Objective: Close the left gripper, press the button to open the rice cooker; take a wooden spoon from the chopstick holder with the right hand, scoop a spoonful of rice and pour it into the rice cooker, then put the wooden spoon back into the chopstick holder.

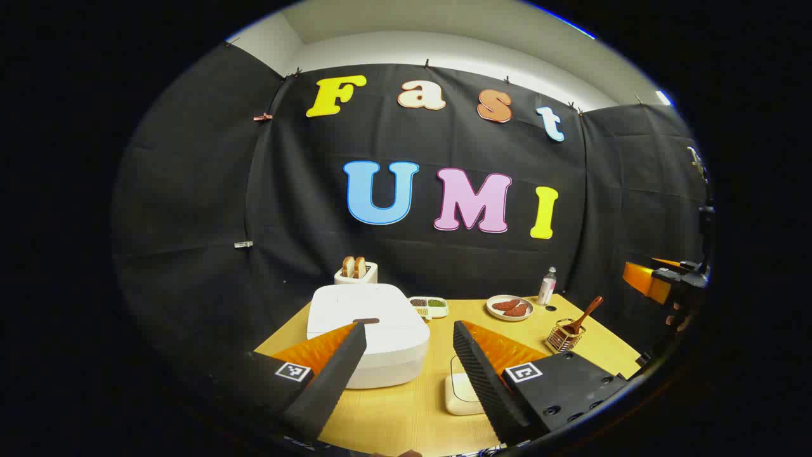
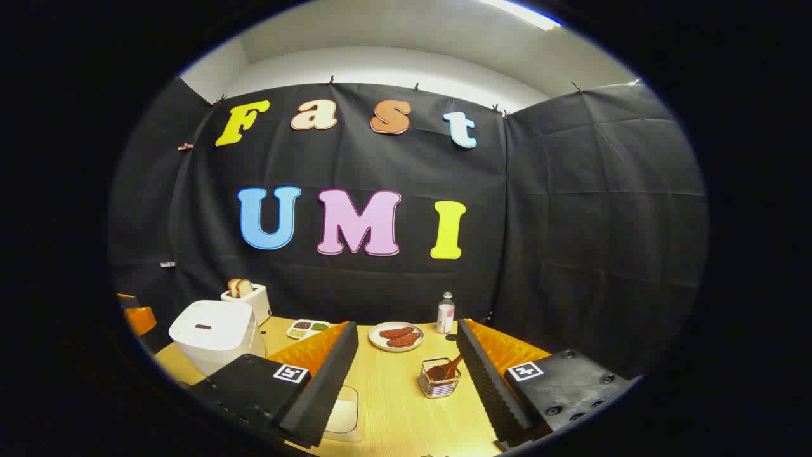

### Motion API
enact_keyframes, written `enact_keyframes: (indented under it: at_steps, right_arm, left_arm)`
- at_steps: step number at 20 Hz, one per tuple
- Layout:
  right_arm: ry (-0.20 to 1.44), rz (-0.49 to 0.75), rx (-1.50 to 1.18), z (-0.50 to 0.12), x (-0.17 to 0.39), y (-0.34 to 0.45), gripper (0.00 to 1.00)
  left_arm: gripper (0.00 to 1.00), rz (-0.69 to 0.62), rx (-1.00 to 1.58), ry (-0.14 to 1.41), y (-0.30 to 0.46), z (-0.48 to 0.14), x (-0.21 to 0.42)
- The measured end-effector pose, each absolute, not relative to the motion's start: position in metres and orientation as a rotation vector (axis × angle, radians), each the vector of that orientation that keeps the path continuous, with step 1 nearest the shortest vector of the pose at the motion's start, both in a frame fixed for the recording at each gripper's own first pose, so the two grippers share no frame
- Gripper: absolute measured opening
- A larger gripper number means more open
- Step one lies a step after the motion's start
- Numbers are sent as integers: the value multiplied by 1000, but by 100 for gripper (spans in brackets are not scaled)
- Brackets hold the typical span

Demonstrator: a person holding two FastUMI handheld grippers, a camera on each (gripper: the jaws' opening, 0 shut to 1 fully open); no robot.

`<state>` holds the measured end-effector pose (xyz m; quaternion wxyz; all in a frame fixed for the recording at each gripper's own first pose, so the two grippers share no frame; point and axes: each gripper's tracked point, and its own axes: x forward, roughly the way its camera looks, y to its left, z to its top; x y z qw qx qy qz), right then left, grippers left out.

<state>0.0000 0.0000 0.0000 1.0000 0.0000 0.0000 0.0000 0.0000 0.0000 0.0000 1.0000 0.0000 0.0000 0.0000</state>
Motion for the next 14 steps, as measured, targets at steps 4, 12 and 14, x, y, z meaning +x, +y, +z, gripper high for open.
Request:
enact_keyframes:
  at_steps: [4, 12, 14]
  right_arm:
    - [-8, -3, 19, -1, -7, 0, 98]
    - [-2, -2, 48, -1, -17, 2, 98]
    - [5, 0, 55, -1, -17, 2, 98]
  left_arm:
    - [95, -13, -10, 13, 4, -6, 6]
    - [95, -20, -7, 8, 9, -5, 7]
    - [95, -20, -19, 18, 10, -6, 6]
